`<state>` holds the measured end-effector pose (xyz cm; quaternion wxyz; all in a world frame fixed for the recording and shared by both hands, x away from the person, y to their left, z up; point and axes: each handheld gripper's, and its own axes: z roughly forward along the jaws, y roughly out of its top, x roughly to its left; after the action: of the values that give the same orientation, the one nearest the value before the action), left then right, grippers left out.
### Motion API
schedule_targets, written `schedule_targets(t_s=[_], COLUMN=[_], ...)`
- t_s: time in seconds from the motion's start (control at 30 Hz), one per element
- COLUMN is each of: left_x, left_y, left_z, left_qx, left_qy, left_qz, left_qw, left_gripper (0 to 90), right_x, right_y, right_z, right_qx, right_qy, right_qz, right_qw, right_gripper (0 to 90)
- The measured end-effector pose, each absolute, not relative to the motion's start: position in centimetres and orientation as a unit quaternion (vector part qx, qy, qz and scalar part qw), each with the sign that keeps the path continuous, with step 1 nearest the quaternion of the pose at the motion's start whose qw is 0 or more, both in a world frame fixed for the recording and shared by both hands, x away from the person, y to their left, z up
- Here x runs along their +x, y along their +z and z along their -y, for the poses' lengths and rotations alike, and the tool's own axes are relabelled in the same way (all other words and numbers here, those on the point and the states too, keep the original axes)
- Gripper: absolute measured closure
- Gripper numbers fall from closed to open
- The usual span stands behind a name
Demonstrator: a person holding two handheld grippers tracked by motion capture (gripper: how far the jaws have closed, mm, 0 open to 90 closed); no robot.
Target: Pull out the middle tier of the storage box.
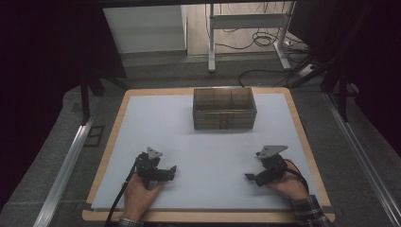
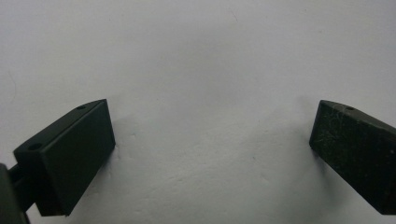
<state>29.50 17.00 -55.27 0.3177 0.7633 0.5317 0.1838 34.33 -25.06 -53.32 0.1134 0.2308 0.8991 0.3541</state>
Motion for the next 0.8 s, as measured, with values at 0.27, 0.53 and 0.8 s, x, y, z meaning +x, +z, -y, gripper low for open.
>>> schedule_targets(t_s=[0.27, 0.53, 0.8], left_x=[29.5, 29.5, 29.5], left_y=[-55.3, -55.3, -55.3], left_z=[-17.0, -17.0, -17.0], left_qx=[0.763, 0.763, 0.763], left_qy=[0.184, 0.184, 0.184], left_qz=[-0.532, -0.532, -0.532], left_qw=[0.318, 0.318, 0.318], left_gripper=[0.0, 0.0, 0.0], right_x=[34.2, 34.4, 34.6], right_y=[-53.0, -52.5, -51.7], right_z=[25.0, 24.5, 24.1], right_qx=[0.228, 0.228, 0.223], right_qy=[0.359, 0.354, 0.349], right_qz=[-0.898, -0.899, -0.902], right_qw=[0.115, 0.120, 0.124], right_gripper=[13.3, 14.7, 17.9])
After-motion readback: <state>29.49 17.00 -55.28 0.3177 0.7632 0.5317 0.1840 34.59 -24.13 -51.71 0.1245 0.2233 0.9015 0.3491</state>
